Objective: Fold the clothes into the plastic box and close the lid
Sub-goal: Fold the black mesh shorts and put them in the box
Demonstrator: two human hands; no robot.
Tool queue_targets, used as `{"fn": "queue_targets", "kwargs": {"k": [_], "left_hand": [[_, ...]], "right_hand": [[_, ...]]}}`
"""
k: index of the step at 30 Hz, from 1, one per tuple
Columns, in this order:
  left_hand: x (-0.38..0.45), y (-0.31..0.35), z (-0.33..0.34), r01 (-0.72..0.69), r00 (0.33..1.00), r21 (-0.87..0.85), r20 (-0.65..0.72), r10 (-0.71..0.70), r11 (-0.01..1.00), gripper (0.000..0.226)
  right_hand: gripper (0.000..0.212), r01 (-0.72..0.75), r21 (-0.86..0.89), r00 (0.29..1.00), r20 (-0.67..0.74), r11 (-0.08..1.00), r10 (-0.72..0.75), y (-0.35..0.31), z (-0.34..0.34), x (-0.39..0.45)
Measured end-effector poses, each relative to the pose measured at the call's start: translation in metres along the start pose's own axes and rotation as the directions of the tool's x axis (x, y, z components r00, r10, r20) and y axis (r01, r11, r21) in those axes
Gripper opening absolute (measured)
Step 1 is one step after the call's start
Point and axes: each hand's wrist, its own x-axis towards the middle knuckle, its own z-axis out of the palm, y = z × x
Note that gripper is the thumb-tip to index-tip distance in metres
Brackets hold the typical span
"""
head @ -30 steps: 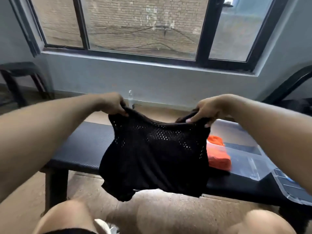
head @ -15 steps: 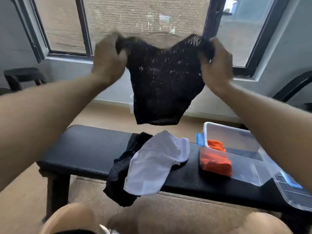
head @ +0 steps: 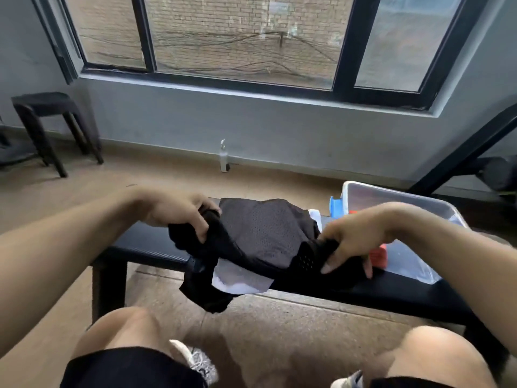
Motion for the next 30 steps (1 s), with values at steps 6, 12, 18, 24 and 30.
{"fn": "queue_targets", "kwargs": {"k": [6, 12, 18, 24, 30], "left_hand": [[0.015, -0.026, 0.026, 0.169, 0.937, 0.046, 0.303, -0.175, 0.985, 0.031], [0.027, -0.033, 0.026, 0.214, 0.940, -0.036, 0.278, -0.196, 0.976, 0.038], [0.073, -0.031, -0.006, 0.072, 0.818, 0.042, -0.574, -0.035, 0.997, 0.023], [0.126, -0.025, -0.034, -0.111, 0.510, -0.043, -0.860, 0.020, 0.993, 0.024], [0.168, -0.011, -0.068, -0.018, 0.404, -0.006, -0.915, 0.002, 1.000, 0.047]], "right_hand": [[0.012, -0.036, 0.151, 0.968, 0.250, 0.988, -0.003, 0.011, 0.025, 0.020], [0.026, -0.005, 0.102, 1.000, 0.016, 0.995, 0.003, 0.012, 0.025, 0.037], [0.018, 0.056, 0.182, 0.890, -0.454, 0.982, 0.033, 0.013, -0.020, 0.064], [0.019, 0.122, 0.360, 0.503, -0.826, 0.925, 0.255, 0.019, -0.067, 0.126], [0.049, -0.098, 0.355, 0.288, -0.884, 0.930, 0.368, 0.026, -0.122, 0.161]]}}
